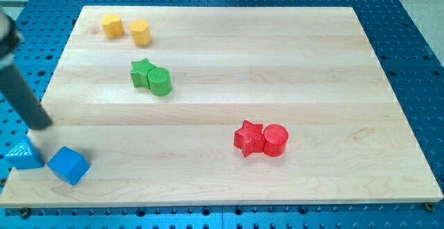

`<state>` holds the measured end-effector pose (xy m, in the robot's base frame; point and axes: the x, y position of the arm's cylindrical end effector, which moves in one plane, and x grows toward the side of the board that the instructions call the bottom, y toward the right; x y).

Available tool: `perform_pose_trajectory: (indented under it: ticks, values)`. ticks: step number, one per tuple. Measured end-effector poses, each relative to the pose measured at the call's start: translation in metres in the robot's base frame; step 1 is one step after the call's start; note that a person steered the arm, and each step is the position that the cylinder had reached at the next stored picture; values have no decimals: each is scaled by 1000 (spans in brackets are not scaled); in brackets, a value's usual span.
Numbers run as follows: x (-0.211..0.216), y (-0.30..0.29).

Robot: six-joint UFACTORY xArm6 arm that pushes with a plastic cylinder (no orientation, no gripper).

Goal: Move the yellow heart into the hexagon

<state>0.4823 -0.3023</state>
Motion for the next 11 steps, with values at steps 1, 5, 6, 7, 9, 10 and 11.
perform_pose_trajectory:
  ticks: [1, 5, 6, 7, 9, 10, 11]
  values:
    - [-74, 27]
    - [-240, 27]
    - [-246, 134]
    - [-198, 168]
    - [-264, 140]
    - [-226, 88]
    - [-211, 137]
